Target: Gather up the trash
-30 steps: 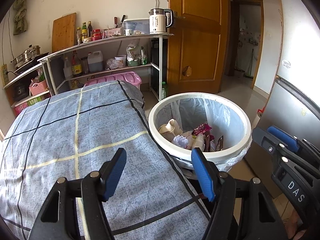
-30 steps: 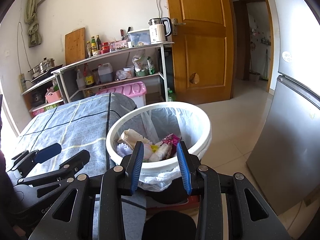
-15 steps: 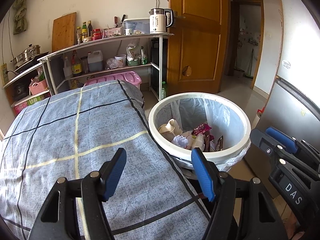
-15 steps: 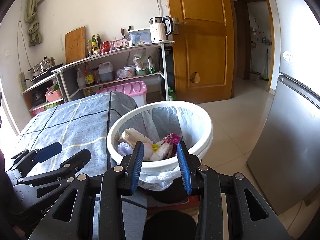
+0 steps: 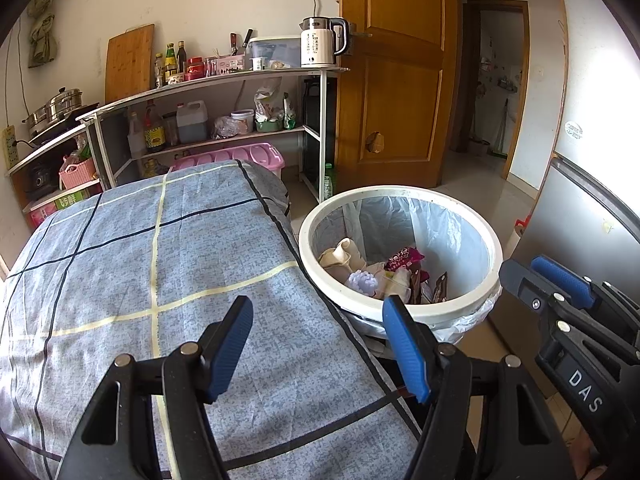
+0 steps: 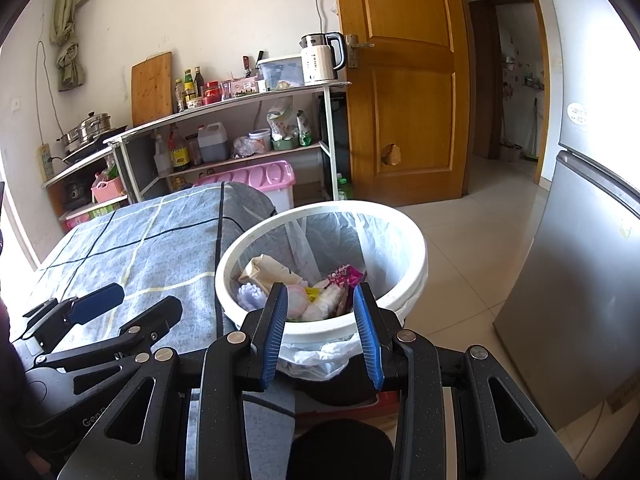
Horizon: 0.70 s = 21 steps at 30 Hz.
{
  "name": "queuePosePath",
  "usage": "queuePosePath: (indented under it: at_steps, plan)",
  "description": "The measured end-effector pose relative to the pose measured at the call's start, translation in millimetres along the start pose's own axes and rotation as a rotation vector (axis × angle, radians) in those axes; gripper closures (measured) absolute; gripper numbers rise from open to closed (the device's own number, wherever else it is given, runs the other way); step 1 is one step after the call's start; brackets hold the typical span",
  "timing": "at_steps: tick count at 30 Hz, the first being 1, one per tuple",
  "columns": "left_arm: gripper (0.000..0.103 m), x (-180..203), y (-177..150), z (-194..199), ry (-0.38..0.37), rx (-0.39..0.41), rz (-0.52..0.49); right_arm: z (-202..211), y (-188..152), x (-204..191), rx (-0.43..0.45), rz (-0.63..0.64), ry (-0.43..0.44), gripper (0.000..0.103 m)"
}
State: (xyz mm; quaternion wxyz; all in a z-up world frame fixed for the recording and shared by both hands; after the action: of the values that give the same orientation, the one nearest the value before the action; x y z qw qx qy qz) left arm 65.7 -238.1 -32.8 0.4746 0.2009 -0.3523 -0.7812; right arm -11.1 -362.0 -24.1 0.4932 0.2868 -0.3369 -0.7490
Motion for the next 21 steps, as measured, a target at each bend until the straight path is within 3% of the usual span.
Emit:
queuePosePath:
  at_steps: [21]
  plan:
    - [0.034, -1.3, 0.8, 0.9, -0.002, 0.001, -0.002, 1.0, 0.2, 0.0, 0.001, 0.0, 0.002, 0.067]
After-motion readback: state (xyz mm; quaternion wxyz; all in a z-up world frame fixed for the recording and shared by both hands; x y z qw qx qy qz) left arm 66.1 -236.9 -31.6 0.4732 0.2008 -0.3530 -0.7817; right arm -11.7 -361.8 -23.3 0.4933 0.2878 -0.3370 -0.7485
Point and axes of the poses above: each gripper's, at about its wrist camera, not at the fingertips, and z roughly against the way its jaws point, x to its right, y to its top, the point moved 8 cm from there along -z, roughly the way its jaws point, and after that the axes turned 5 degrees about -x, right-handed, at the moved point
